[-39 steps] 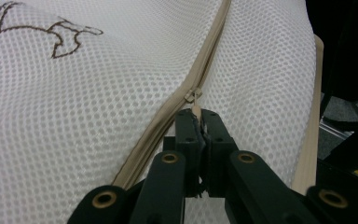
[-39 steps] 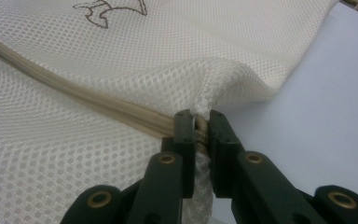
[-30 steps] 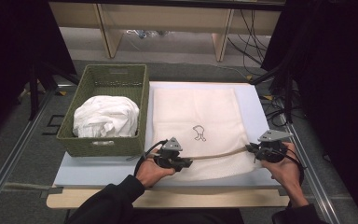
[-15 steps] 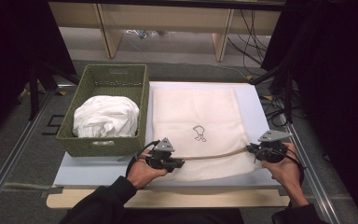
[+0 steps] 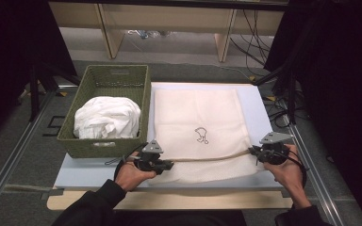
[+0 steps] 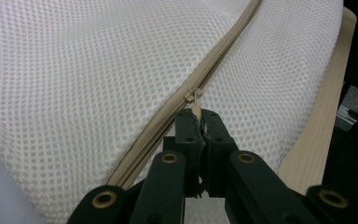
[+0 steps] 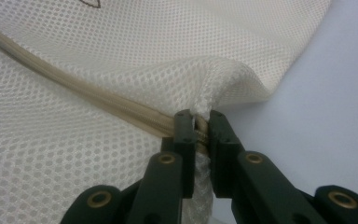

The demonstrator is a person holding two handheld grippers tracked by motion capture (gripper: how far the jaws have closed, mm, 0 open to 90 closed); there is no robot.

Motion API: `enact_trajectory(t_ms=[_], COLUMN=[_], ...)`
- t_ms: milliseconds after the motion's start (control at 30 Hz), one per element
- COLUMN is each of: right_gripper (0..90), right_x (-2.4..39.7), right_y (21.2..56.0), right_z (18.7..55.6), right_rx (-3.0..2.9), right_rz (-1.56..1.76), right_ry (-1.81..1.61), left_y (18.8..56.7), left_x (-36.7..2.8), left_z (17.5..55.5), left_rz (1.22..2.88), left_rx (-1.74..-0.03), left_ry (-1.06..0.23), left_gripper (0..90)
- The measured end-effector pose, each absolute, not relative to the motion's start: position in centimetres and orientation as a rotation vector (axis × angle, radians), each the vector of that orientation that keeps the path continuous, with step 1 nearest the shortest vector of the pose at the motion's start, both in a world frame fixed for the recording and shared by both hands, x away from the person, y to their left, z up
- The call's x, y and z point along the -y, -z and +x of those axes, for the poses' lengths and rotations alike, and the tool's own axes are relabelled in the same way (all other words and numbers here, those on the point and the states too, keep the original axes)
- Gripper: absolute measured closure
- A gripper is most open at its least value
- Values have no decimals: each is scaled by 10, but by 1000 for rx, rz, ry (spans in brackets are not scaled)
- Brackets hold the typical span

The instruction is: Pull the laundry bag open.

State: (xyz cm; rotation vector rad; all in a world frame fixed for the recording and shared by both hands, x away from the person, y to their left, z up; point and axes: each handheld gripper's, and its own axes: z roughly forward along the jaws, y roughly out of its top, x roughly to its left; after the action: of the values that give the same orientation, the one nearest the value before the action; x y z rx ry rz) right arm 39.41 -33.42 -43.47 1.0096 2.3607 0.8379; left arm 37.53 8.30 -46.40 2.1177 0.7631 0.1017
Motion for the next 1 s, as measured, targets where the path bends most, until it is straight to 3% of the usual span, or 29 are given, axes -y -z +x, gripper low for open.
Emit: enact_trajectory(t_ms=[1000], right_gripper=[843], right_x=[338], right_y=[441], right_z=[398], right_rx=[-2381], right_rz=[1033], right_ry=[-813], left_y=[468], left_x=[-131], left_z=[371], left_rz=[2117], left_rx=[-852], left_ry=[-106], left_gripper=[868])
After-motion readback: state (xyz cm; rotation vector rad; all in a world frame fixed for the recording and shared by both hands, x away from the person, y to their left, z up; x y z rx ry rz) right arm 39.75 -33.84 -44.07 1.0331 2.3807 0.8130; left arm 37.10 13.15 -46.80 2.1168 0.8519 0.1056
